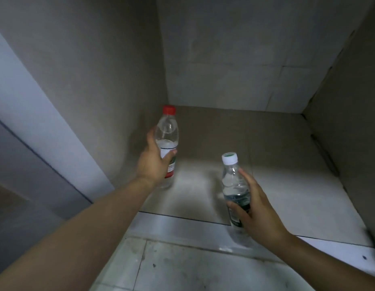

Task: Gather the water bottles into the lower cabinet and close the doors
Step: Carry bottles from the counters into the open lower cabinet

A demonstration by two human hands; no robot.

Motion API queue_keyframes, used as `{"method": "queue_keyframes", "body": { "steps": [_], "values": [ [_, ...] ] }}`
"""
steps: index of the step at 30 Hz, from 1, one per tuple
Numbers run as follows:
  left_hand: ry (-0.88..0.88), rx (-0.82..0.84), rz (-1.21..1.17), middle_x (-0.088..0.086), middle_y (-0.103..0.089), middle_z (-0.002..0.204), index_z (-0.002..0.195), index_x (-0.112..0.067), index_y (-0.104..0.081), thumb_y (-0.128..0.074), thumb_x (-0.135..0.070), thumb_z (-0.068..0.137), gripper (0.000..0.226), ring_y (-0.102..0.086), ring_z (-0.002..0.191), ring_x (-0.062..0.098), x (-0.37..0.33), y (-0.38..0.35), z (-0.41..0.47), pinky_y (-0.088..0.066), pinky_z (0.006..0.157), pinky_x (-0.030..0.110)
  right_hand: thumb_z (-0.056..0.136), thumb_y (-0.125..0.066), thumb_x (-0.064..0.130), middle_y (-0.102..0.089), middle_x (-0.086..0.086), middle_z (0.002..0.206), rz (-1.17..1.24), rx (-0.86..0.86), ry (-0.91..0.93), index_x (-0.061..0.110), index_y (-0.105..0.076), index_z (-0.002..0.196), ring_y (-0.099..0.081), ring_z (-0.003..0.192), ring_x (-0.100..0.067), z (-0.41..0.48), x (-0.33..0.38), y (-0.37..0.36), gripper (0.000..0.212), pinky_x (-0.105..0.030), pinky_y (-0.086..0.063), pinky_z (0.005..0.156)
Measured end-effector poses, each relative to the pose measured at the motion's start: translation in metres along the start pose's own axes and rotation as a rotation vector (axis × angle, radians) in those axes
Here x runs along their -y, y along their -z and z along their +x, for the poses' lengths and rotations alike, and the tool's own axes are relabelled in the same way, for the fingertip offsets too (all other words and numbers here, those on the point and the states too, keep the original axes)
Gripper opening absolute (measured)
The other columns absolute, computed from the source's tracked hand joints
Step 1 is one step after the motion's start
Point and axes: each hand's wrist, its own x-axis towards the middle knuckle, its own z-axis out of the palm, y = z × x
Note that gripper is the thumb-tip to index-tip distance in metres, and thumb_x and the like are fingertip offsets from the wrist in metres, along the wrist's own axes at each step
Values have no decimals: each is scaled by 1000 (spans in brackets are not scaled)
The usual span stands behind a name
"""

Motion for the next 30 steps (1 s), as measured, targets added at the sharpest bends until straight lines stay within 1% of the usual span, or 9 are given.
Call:
{"method": "queue_keyframes", "body": {
  "steps": [5,9,12,16,19,22,24,26,30],
  "values": [
    [8,40,-204,6,-53,129,141,-20,-17,-68,-14,81,79,-55,108,20,29,-16,8,-40,89,29,85,-64,26,-40,9,138,66,-45,-46,63,-11,129,-45,121,-8,11,-2,-7,78,-34,-43,100],
    [-6,-23,-297,-2,-49,123,140,-20,-16,-69,-8,80,81,-53,113,20,56,-28,-5,-39,94,29,85,-65,28,-42,7,138,76,-58,-29,65,-10,128,-48,119,-10,34,10,-13,79,-37,-45,99],
    [-14,9,-333,-3,-48,127,142,-27,-12,-69,-19,76,88,-51,117,19,66,-28,-11,-39,98,32,84,-66,27,-42,8,140,88,-22,1,61,-12,131,-47,122,-9,52,22,-19,79,-32,-44,100],
    [17,39,-118,9,-38,146,146,-18,-9,-63,-58,69,102,-40,129,21,84,-20,-32,-31,101,29,80,-71,23,-43,8,141,106,-4,48,57,-17,130,-48,124,-10,77,32,-37,82,-29,-44,100],
    [-10,198,228,11,-32,149,147,-14,-16,-25,-84,67,107,-31,136,26,114,-22,-62,-26,109,36,77,-74,21,-48,14,135,172,7,61,56,-23,129,-54,114,-6,96,35,-51,81,-19,-47,89],
    [9,335,523,11,-22,154,147,-22,-19,-7,-73,66,96,-18,142,30,133,-26,-83,-14,114,39,75,-76,18,-47,39,119,266,-20,60,50,-27,131,-54,104,12,112,37,-65,82,-10,-46,82],
    [-6,341,562,10,-17,156,146,-28,-25,2,-79,67,98,-12,144,32,135,-27,-90,-11,115,43,73,-77,15,-44,44,115,333,-62,38,43,-28,133,-50,108,16,118,34,-75,82,-12,-46,89],
    [-11,343,579,10,-16,156,144,-30,-28,13,-79,69,99,-12,143,33,138,-29,-93,-12,114,46,73,-77,12,-44,37,120,358,-123,19,37,-28,135,-49,111,14,118,29,-84,83,-14,-44,94],
    [-18,341,575,14,-36,148,138,-27,-42,-7,-68,87,74,-33,135,39,141,-29,-94,-28,105,55,73,-78,13,-40,10,137,341,-209,-3,50,-25,133,-47,121,1,105,20,-92,89,-33,-46,101]
  ]
}}
